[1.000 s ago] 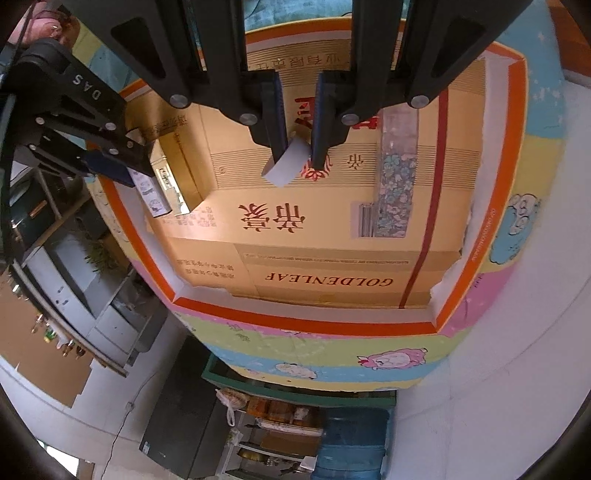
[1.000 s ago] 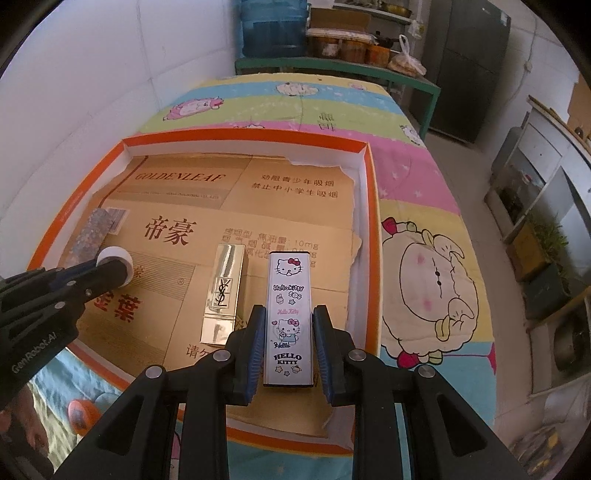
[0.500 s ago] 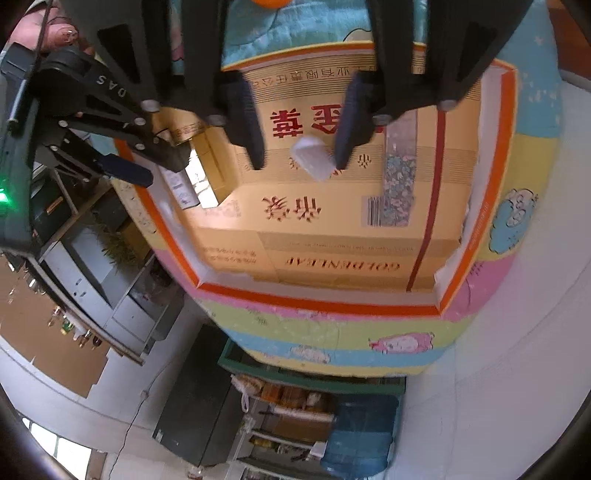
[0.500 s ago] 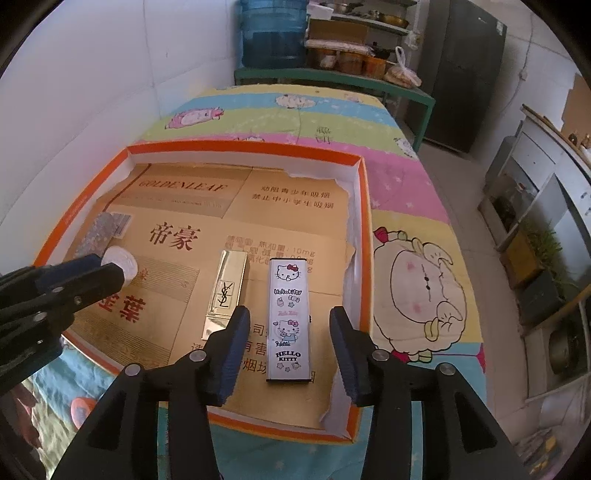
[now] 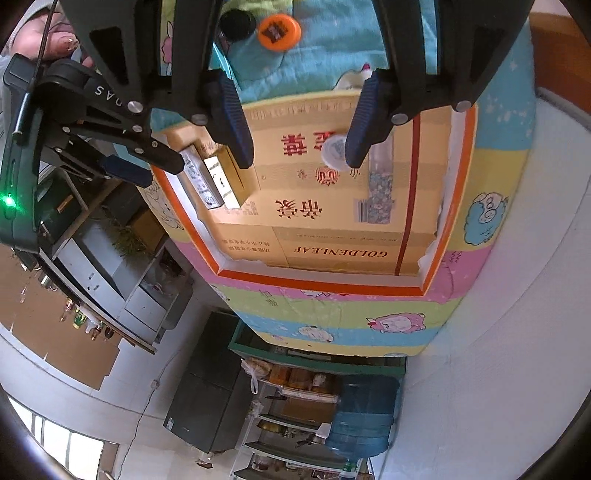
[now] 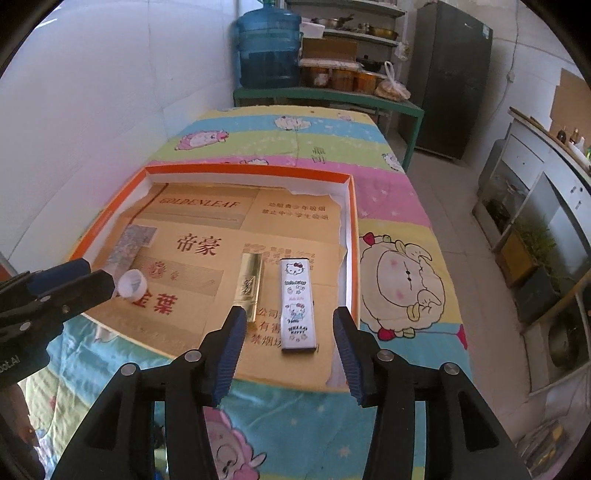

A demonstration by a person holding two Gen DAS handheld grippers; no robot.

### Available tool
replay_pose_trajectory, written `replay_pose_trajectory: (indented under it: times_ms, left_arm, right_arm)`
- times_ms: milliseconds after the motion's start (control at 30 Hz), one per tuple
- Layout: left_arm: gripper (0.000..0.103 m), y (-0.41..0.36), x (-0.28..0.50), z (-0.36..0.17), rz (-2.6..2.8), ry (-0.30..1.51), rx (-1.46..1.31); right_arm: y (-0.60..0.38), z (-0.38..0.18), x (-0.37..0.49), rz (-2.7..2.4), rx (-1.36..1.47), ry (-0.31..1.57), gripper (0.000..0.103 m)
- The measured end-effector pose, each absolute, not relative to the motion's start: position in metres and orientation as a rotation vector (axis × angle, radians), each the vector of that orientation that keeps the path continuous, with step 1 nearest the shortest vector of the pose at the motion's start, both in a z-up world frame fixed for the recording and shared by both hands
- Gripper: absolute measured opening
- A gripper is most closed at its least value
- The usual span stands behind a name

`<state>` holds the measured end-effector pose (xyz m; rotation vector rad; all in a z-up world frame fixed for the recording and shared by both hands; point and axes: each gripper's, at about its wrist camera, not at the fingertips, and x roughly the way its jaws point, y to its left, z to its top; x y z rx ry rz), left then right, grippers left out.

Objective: Organize rigid objects
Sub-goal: 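Lower the Hello Kitty box and white cap into the tray and open both grippers, then grasp the red cap with the right gripper while the left gripper moves toward the orange cap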

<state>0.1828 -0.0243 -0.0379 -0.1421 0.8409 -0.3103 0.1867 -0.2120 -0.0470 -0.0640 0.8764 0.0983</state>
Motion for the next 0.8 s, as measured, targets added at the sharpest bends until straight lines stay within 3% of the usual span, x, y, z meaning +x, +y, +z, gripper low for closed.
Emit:
replay_pose_trajectory:
  times_ms: [433,567,800]
  left_arm:
    - [0.052,-0.006,0.132,-0.023,-0.297,0.82,-0.134]
    - [0.052,0.0,0.116,-0.024,-0.287,0.819,-0.141]
    - [0.052,0.002,0.089,-0.025,-0.296,0.816,-0.141]
  right_arm:
    - [-0.2,-0.032,0.128,0.142,-0.052,0.858,0.05]
    - [-0.197,-0.034,0.108,0.165,-0.045,0.865,0.057]
    - [-0.19,-0.04,0.069,0.218,-0.025,0.881,0.057]
